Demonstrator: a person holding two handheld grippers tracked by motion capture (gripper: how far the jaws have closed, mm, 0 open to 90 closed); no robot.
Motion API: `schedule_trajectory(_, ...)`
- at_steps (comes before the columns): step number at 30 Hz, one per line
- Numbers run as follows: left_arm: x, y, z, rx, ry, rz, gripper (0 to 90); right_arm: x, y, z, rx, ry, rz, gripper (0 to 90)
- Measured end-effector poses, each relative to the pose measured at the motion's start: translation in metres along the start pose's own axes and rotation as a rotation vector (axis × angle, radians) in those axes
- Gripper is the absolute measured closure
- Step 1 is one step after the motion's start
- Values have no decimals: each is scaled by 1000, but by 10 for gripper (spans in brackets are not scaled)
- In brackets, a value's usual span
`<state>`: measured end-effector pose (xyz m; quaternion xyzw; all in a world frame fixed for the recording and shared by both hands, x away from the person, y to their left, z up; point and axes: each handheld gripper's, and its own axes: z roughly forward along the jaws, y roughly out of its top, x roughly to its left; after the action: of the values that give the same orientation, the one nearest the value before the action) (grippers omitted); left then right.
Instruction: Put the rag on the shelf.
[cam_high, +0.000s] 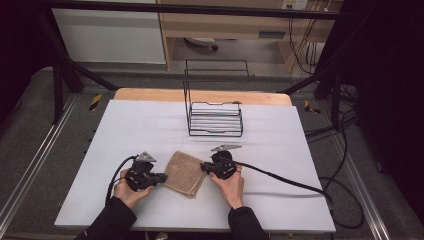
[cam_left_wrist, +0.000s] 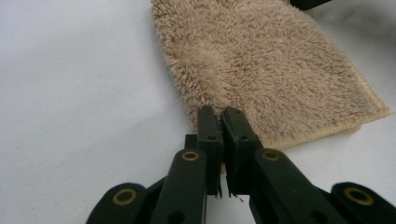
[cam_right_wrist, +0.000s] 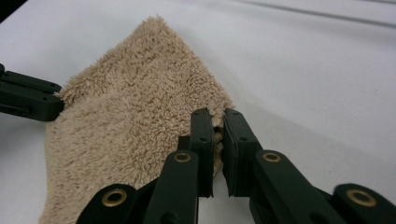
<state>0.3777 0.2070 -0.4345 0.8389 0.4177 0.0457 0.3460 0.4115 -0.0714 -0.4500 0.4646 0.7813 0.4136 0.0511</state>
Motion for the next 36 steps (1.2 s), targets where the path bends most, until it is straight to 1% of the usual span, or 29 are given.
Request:
schedule_trajectory(2,-1,1,-3,-13,-11,-8,859,1,3,-6,-7,9,-3,839)
schedule_trajectory(3,-3,1,-6,-23,-25,-14,860,2,7,-17,-11,16,-6,840)
schedule_trajectory(4,-5,2,-6,-29,-45,-28,860,2,9,-20,-12,17,-8,840)
schedule_trajectory(6,-9,2,-7,-34,-78,-38,860,3,12,-31,-11,11,-13,841)
schedule_trajectory(8,-18,3,-5,-39,-101,-46,860,3,15,-40,-9,0,-19,841)
schedule_trajectory(9,-23,3,-4,-40,-105,-46,860,3,15,-40,-9,0,-19,841)
schedule_trajectory(10,-27,4,-2,-43,-113,-47,860,3,16,-45,-3,-6,-22,841)
schedule_trajectory(12,-38,4,2,-48,-134,-61,859,2,18,-51,14,-26,-39,841)
schedule_trajectory(13,-41,4,4,-50,-139,-64,858,1,18,-54,27,-45,-52,840)
schedule_trajectory(15,-51,4,9,-54,-143,-67,857,-3,18,-56,42,-61,-59,839)
schedule_trajectory(17,-60,3,16,-52,-131,-69,856,-7,16,-55,53,-77,-71,838)
schedule_trajectory(19,-67,3,20,-50,-101,-62,854,-12,14,-52,55,-85,-96,837)
schedule_trajectory(20,-68,2,21,-49,-91,-57,853,-14,12,-49,51,-90,-116,836)
schedule_trajectory(21,-69,2,23,-52,-81,-55,852,-15,10,-47,50,-92,-127,834)
schedule_trajectory(22,-70,1,23,-53,-70,-45,848,-17,8,-44,49,-98,-150,832)
schedule_trajectory(23,-70,0,23,-54,-58,-35,844,-18,5,-40,48,-104,-164,831)
schedule_trajectory(25,-71,-1,22,-55,-44,-16,832,-21,1,-33,41,-100,-185,825)
schedule_trajectory(27,-72,-1,22,-55,-41,-3,806,-25,-4,-28,28,-90,-175,814)
schedule_trajectory(29,-71,0,20,-57,-33,26,768,-26,-6,-27,12,-82,-171,790)
schedule_trajectory(32,-67,3,13,-77,-32,53,656,-27,-6,-32,-25,-60,-157,721)
schedule_trajectory(34,-62,8,8,-86,-15,65,565,-28,-5,-37,-47,-41,-151,665)
schedule_trajectory(35,-58,11,5,-99,-9,64,500,-28,-4,-44,-64,-26,-149,589)
schedule_trajectory(36,-54,15,3,-109,-6,64,500,-28,-4,-44,-64,-26,-149,589)
